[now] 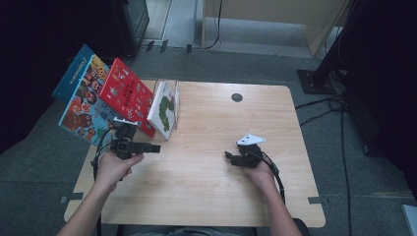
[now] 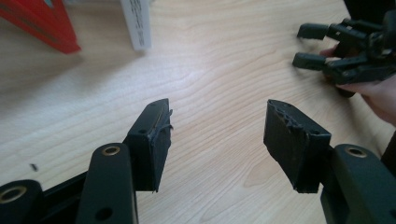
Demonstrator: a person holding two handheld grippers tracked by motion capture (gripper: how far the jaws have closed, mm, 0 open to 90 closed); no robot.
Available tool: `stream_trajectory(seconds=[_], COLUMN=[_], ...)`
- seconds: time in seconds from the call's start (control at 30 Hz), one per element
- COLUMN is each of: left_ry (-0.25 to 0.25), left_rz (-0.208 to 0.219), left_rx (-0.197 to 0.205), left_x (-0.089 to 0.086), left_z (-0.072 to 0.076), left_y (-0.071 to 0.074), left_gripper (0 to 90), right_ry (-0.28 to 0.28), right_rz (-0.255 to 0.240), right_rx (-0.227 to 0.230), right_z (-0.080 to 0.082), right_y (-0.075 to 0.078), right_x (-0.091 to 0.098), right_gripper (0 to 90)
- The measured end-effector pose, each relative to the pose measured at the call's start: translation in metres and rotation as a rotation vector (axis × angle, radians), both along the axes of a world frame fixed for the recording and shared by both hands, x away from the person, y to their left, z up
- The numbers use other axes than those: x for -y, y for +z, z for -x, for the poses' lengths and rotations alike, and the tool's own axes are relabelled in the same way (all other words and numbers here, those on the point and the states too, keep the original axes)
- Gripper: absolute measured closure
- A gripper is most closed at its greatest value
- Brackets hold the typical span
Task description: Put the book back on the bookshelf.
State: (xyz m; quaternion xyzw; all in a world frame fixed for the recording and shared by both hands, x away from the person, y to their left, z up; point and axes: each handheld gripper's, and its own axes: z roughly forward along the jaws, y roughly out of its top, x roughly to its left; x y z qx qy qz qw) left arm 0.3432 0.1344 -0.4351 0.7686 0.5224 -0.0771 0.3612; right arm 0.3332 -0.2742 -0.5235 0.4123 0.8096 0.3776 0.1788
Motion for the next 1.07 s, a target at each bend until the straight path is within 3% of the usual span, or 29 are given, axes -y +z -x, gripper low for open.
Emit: stream_trajectory(seconds=[0.27,0.37,0.63,0.8,1.07], left_ry=[-0.029,-0.045,-0.058,-0.052,-0.073], left_rz=[-0.044,-0.108,-0.098,-0.065,-0.089], left_rx=[-0.011,0.008,0.012,0.042,0.099], left_x=[0.014,0.020,0.021,0.018,0.020], left_z=[0.003,0.005,0.008,0.010,0.014], left_y=[-0.035,-0.044,-0.058,-0.062,-0.063], left_gripper=[40.9,40.5,40.0,40.3,38.9], right_ry=[0.000,-0.001,0.000,0.011,-0.002], right_rz=[0.001,0.001,0.000,0.005,0.005], right_rx=[-0.001,-0.001,-0.002,-0.003,-0.007], right_z=[0.000,0.000,0.000,0.001,0.001], right_y=[0.000,0.000,0.000,0.000,0.000], right_x=[0.000,0.000,0.000,-0.002,-0.002], right_gripper=[33.3,33.3,32.3,30.9,26.7])
